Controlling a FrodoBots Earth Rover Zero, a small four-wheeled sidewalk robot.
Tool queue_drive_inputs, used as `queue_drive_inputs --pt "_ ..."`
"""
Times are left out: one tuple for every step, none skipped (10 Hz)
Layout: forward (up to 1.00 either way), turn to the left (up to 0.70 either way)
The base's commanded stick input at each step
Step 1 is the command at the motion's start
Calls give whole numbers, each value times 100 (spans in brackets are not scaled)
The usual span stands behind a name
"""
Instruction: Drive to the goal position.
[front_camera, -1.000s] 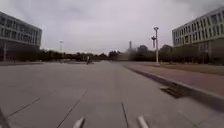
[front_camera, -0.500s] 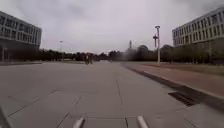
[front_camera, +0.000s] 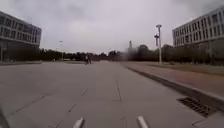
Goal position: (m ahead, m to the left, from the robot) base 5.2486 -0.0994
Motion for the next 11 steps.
queue_drive_inputs --pt "70 0" --pt "70 0" --pt "70 0" --pt "70 0" --pt "70 0" --pt "70 0" --pt "70 0" --pt "70 0" --pt "70 0" --pt "70 0" --pt "70 0"
